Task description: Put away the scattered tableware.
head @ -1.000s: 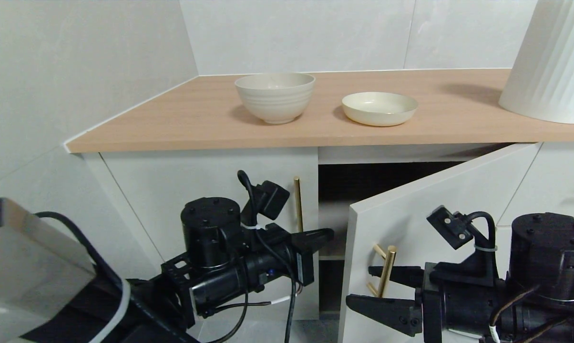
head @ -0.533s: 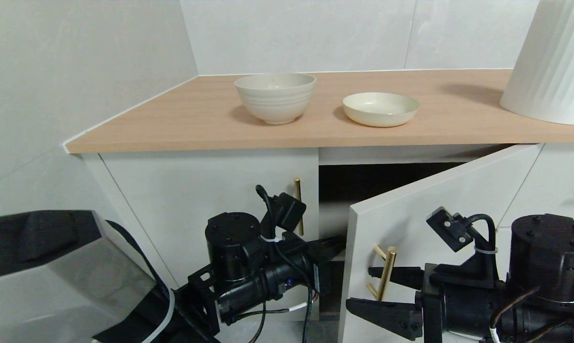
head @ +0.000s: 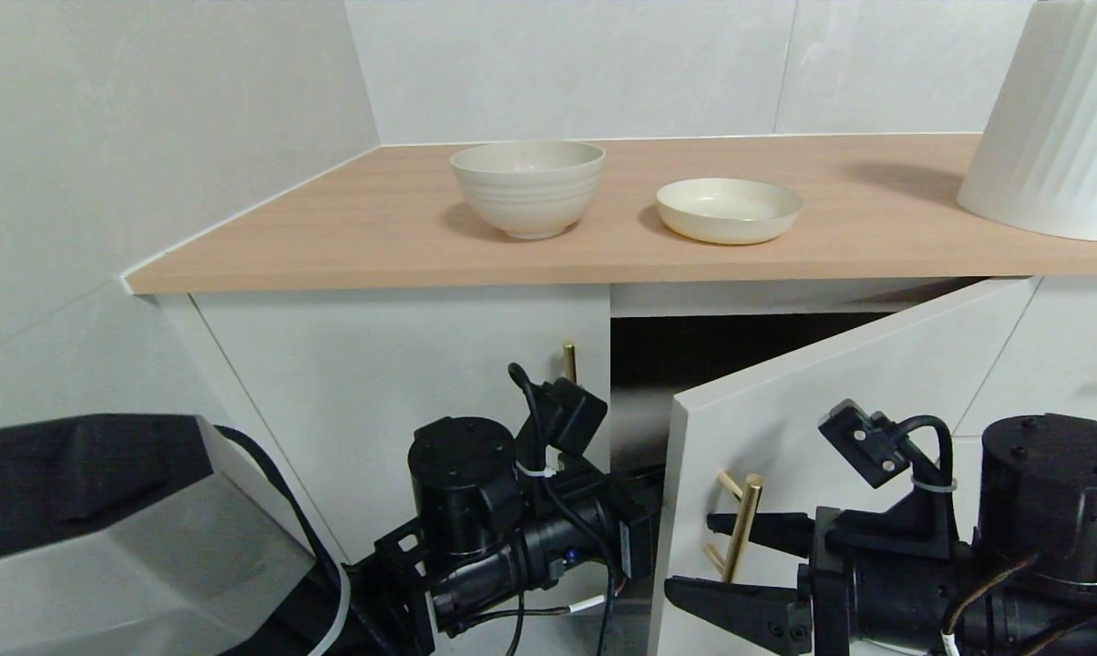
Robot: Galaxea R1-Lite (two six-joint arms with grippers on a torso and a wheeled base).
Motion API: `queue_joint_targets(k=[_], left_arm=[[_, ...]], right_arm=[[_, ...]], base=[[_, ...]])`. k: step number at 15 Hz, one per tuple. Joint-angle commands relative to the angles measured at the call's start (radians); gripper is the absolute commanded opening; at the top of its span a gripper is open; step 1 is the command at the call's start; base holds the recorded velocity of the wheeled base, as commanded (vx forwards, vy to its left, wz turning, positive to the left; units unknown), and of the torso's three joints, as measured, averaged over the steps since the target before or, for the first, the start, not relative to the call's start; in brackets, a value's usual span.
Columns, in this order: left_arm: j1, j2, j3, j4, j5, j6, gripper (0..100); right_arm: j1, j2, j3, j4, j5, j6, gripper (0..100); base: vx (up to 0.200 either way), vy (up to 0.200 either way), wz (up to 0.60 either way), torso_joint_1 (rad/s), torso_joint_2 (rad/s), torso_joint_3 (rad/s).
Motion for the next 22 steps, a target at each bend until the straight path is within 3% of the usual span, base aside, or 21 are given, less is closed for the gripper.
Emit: queue_joint_targets(k=[1, 8, 17, 22], left_arm=[[-0.002, 0.018, -0.003, -0.013, -0.001, -0.001, 0], [-0.01, 0.031, -0.003, -0.025, 0.0, -0.002, 0], [-0.022, 0.016, -0.005, -0.025, 0.02, -0.002, 0], [-0.063, 0.016, -0.015, -0.019, 0.036, -0.002, 0]], right_arm=[[-0.042, -0.024, 0.005, -0.003, -0.017, -0.003, 100], [-0.159, -0.078, 0.034, 0.005, -0.042, -0.142, 100], [-0.318, -0.227, 0.06, 0.069, -0.04, -0.15, 100], [-0.327, -0.291, 0.06, 0.075, -0.04, -0.15, 100]], base=[[0.0, 0.0, 0.0, 0.0, 0.0, 0.0], [0.0, 0.0, 0.0, 0.0, 0.0, 0.0], [0.0, 0.0, 0.0, 0.0, 0.0, 0.0], [-0.04, 0.0, 0.0, 0.001, 0.0, 0.0]])
